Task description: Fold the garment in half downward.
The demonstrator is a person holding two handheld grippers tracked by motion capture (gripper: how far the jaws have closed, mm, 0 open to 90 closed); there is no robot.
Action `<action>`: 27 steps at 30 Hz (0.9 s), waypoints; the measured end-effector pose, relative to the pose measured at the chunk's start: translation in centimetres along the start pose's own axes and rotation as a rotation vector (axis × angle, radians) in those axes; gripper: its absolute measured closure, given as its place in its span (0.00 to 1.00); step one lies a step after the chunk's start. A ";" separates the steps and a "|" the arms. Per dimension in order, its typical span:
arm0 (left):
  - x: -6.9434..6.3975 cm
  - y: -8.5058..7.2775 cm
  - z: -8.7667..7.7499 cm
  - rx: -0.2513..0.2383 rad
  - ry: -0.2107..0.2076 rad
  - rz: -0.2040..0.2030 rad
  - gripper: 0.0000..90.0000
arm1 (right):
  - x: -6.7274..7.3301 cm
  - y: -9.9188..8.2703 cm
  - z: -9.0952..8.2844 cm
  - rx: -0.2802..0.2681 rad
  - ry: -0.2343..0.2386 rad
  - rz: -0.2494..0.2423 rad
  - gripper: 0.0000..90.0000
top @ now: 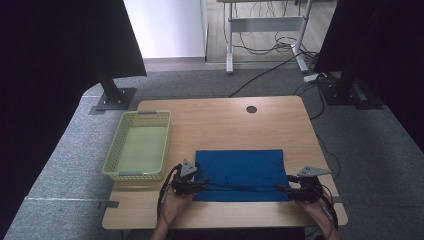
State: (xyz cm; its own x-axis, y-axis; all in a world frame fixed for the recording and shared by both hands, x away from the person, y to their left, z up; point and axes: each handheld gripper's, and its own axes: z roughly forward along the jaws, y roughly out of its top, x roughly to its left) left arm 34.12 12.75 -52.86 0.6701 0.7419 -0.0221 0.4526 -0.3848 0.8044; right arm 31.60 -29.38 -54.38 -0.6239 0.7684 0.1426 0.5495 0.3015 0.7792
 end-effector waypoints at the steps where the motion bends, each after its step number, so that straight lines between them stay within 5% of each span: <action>1: -0.1 0.3 0.2 -0.001 -0.010 0.003 0.47 | 0.2 0.2 0.2 -0.002 0.001 -0.008 0.43; 9: -1.5 1.6 2.1 0.025 -0.079 0.059 0.54 | 2.1 1.9 2.1 0.023 0.025 -0.093 0.53; 17: -2.2 2.3 4.0 0.054 -0.131 0.075 0.65 | 3.3 3.3 3.9 0.020 0.058 -0.131 0.61; 24: -2.6 2.0 5.4 0.104 -0.124 0.124 0.69 | 3.8 3.8 6.0 0.084 0.037 -0.168 0.73; 27: -2.9 1.8 5.3 0.096 -0.122 0.141 0.79 | 3.9 3.6 6.3 0.090 0.028 -0.182 0.82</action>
State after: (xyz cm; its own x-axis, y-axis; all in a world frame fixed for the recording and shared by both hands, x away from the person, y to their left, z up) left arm 36.09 7.01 -54.54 0.7943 0.6074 0.0099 0.3997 -0.5348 0.7444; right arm 34.64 -21.69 -54.89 -0.7318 0.6812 0.0218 0.4729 0.4845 0.7360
